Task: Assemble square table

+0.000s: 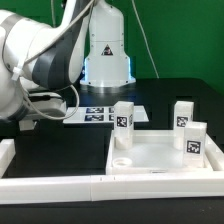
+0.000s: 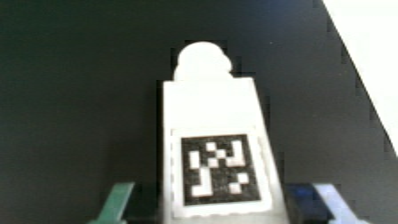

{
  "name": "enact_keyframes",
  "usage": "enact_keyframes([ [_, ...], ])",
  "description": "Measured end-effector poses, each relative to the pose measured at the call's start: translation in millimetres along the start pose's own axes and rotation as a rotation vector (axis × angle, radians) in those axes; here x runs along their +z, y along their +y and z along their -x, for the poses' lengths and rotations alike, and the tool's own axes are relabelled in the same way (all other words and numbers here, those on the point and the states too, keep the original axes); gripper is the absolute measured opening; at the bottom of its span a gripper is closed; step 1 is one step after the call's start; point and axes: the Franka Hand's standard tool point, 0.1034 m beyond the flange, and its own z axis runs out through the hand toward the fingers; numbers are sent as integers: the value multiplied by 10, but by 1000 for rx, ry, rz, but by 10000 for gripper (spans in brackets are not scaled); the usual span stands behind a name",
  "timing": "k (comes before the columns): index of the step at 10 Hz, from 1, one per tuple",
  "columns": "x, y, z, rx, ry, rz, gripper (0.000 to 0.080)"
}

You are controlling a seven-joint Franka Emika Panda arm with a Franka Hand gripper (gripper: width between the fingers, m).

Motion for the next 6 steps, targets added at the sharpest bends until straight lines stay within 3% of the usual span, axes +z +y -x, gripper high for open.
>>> enact_keyframes([
  [6, -41, -13, 19, -4, -4, -2, 288],
])
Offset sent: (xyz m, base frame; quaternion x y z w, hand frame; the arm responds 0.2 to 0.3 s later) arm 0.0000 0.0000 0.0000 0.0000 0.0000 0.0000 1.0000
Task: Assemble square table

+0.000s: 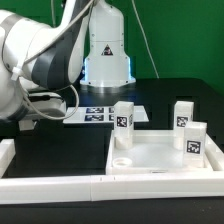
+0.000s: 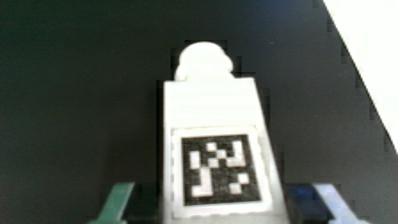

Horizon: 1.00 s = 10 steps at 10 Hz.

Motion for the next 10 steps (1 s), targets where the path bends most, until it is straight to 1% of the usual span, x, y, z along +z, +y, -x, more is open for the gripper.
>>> enact_keyframes([
  [1, -269, -95, 74, -23, 11, 0, 288],
  [2, -541, -196, 162, -52, 60, 6, 288],
  [3, -770, -339, 318, -55, 72, -10, 290],
  [4, -954, -420, 407, -47, 80, -17, 290],
  [5, -1053, -361, 410, -46, 131, -18, 290],
  [6, -1055, -239, 401, -27, 193, -32, 290],
  [7, -1071, -240, 375, -29, 263, -22, 290],
  [8, -1079, -248, 370, -33, 314, -15, 290],
  [9, -1133, -274, 336, -18, 389, -9, 290],
  [10, -1249, -443, 311, -14, 457, 5, 290],
])
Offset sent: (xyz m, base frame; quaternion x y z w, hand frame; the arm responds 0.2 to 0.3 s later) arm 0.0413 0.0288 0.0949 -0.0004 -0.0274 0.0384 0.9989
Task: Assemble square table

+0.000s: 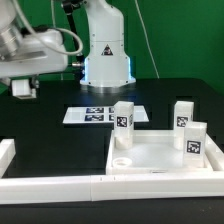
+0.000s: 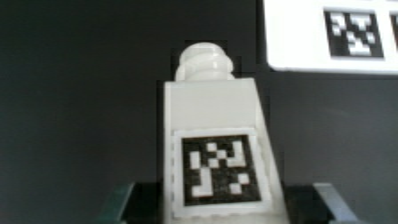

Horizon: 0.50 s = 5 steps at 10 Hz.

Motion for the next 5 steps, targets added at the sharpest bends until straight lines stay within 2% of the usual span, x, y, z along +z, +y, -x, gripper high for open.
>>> enact_keyframes([
  [1, -217, -259, -144, 24, 109, 30, 290],
  [2, -481, -512, -273, 40, 187, 48, 290],
  [4, -904, -801, -599, 68, 342, 93, 290],
  [5, -1027, -873, -682, 61, 393, 104, 290],
])
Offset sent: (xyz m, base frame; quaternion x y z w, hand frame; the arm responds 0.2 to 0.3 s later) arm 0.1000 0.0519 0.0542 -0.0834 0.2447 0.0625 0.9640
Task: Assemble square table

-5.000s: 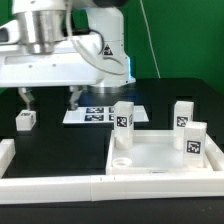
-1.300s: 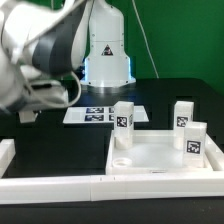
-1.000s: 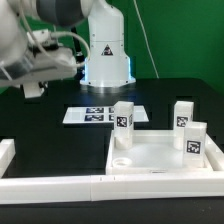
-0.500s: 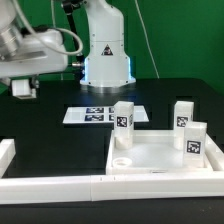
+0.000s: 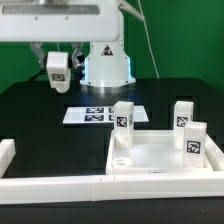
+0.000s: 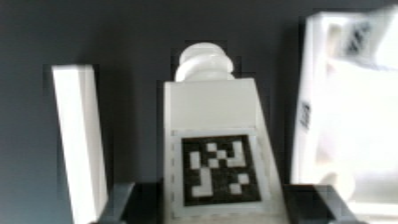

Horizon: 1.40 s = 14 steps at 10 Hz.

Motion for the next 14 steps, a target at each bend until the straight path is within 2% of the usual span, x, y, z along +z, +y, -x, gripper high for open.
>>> enact_keyframes([
  [2, 48, 51, -23, -7, 134, 9, 290],
  [5, 78, 99, -104, 4, 330, 47, 290],
  [6, 214, -9, -64, 26, 403, 52, 290],
  [7, 243, -190, -114, 26, 463, 55, 290],
  [8, 265, -392, -280, 30, 567, 73, 290],
  [9, 361, -581, -394, 43, 609, 72, 290],
  [10, 359, -712, -496, 24, 635, 70, 290],
  [11, 350, -663, -481, 23, 634, 74, 290],
  [14, 366, -655, -473, 23, 631, 76, 290],
])
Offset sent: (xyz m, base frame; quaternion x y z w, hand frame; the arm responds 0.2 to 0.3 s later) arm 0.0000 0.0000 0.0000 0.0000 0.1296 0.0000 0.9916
